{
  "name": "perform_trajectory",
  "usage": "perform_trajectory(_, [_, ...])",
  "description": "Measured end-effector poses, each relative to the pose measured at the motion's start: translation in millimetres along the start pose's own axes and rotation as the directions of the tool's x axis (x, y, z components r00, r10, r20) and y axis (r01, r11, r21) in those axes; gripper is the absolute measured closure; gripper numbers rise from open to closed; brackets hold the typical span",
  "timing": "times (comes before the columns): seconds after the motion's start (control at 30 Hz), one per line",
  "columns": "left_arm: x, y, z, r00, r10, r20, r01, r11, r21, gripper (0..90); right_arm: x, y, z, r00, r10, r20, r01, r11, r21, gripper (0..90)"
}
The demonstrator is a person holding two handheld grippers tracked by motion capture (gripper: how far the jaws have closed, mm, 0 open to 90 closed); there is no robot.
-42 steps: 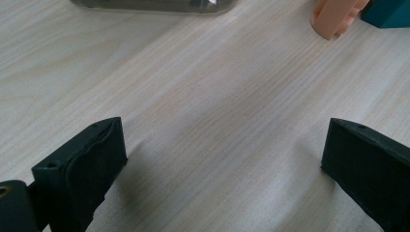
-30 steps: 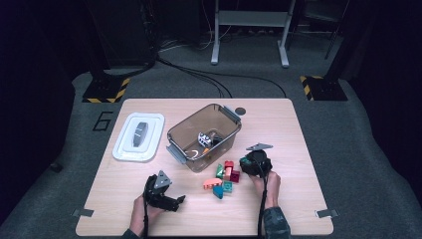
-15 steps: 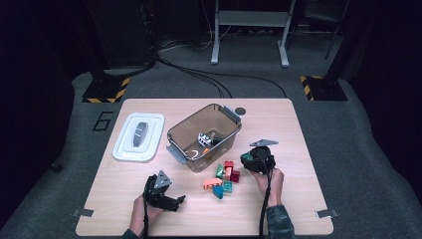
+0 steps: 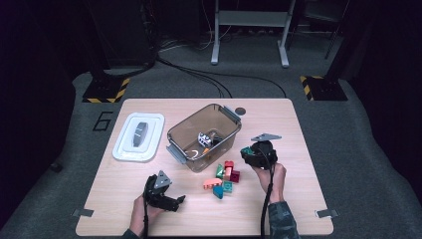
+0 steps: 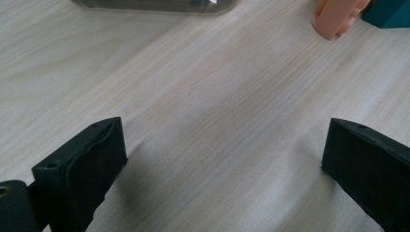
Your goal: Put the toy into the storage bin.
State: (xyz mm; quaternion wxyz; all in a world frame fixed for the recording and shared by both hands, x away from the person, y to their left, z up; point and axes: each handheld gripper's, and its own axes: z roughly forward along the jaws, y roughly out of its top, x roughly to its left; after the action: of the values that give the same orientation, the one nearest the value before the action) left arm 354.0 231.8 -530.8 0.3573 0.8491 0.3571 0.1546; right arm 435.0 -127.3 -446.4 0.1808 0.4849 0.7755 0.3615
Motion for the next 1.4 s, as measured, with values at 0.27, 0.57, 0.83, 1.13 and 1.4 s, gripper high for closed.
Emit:
perform_trajectory(0.27, [0.2,0.2,-0.3,1.0000,0.001,0.002,-0.001,1.0000,0.005,1.9,0.4,13.4,-9.0,0.9996,-0.019,-0.021,0.018,1.000,-0.017,58.5])
perform_trajectory(0.57, [0.1,0.1,-0.2,1.0000,0.001,0.002,-0.001,1.0000,0.003,1.9,1.7,27.4,-18.0,0.9987,-0.034,-0.038,0.032,0.999,-0.036,58.5])
perform_trajectory(0.83, [0.2,0.2,-0.4,1.0000,0.001,0.003,-0.001,1.0000,0.005,1.9,4.2,42.8,-25.2,0.9982,-0.047,-0.037,0.045,0.997,-0.057,58.5])
perform_trajectory(1.13, [0.2,0.2,-0.3,1.0000,0.001,0.003,-0.001,1.0000,0.005,1.9,9.3,62.8,-29.6,0.9970,-0.067,-0.040,0.064,0.995,-0.079,58.5])
perform_trajectory(1.4, [-0.5,-0.1,0.3,1.0000,-0.008,-0.001,0.008,1.0000,-0.005,1.9,14.0,78.0,-27.5,0.9960,-0.071,-0.054,0.066,0.994,-0.087,58.5])
